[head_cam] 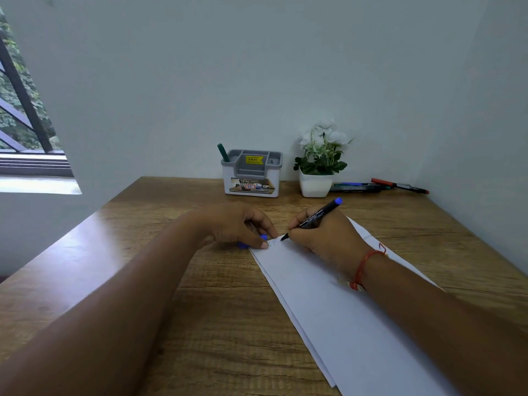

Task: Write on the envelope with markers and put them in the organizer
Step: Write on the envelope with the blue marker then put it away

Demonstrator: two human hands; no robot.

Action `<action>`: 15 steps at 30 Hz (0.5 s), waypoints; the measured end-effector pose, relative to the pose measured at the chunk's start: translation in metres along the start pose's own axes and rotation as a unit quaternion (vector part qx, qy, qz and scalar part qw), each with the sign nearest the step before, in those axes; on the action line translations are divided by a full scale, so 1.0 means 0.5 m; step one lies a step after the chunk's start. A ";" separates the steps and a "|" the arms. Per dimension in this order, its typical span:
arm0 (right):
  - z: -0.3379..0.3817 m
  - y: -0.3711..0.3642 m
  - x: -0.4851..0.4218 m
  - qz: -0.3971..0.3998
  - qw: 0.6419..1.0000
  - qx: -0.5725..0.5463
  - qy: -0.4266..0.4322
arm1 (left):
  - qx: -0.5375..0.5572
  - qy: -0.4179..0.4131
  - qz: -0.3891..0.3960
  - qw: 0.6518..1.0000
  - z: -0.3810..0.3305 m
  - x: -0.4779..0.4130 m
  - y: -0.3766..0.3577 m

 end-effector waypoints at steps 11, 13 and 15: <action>-0.024 0.001 -0.010 -0.008 0.999 0.018 -0.036 | 0.006 -0.002 -0.004 1.000 -0.004 0.001 0.002; -0.022 0.003 -0.010 -0.011 0.999 0.017 -0.032 | 0.006 -0.003 -0.007 1.000 -0.003 0.002 0.002; -0.021 0.004 -0.010 -0.009 0.999 0.026 -0.032 | 0.000 -0.002 -0.008 1.000 -0.003 0.002 0.003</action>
Point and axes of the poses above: each hand's wrist, its own x-axis away from the middle knuckle, its own y-axis out of the back of the hand, z = x × y, the point moved 9 cm from there along -x, towards the middle knuckle, and after that the axes turned 15 degrees about -z, right-handed, at the moved point
